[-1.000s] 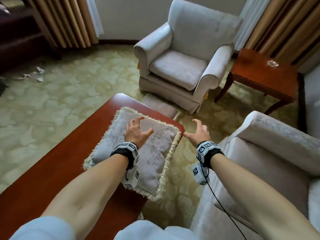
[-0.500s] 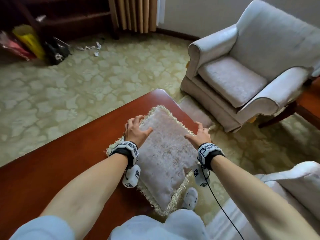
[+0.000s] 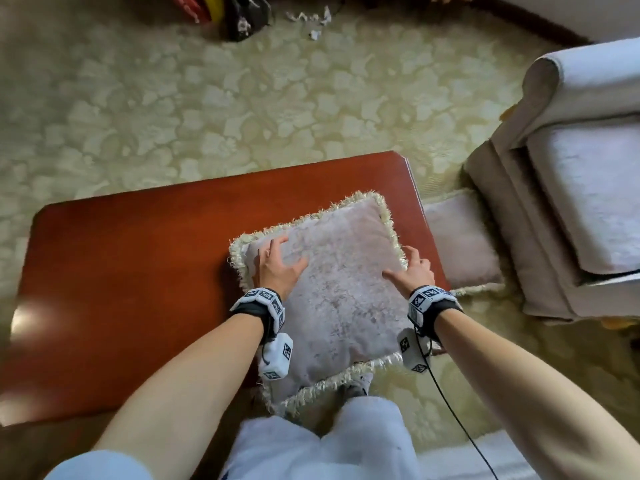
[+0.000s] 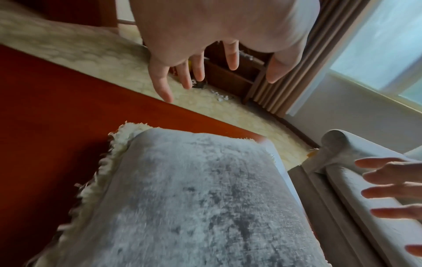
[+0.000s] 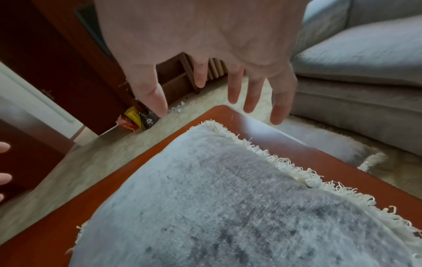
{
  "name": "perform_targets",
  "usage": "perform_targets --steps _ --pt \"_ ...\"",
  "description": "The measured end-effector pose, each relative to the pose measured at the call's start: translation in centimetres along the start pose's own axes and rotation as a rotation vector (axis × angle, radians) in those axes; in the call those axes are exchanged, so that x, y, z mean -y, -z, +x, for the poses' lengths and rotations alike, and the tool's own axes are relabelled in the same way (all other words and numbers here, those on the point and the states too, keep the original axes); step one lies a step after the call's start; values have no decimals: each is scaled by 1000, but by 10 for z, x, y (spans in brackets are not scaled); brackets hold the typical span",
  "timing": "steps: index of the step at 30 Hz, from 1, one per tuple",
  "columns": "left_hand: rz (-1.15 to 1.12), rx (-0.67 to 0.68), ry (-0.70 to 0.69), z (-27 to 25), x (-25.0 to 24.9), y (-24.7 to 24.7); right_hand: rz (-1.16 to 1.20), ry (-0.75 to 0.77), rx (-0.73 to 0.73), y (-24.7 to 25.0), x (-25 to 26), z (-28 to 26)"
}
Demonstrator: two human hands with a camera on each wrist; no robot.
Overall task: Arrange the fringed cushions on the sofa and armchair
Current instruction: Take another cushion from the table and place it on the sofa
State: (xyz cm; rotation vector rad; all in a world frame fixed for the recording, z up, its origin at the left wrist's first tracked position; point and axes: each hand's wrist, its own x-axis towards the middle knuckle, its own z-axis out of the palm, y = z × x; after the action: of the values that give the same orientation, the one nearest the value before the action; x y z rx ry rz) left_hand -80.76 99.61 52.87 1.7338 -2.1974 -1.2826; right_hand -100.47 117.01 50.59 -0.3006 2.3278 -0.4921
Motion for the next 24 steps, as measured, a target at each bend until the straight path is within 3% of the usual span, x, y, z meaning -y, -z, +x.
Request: perform_targets --steps 11,19,24 --pt "-93 -49 329 36 76 -43 -85 -12 149 -35 -21 79" --pt "-219 -25 524 57 108 -89 -198 -5 90 -78 -21 118" --pt "-164 -24 650 62 114 -97 -190 -62 47 -89 -25 134"
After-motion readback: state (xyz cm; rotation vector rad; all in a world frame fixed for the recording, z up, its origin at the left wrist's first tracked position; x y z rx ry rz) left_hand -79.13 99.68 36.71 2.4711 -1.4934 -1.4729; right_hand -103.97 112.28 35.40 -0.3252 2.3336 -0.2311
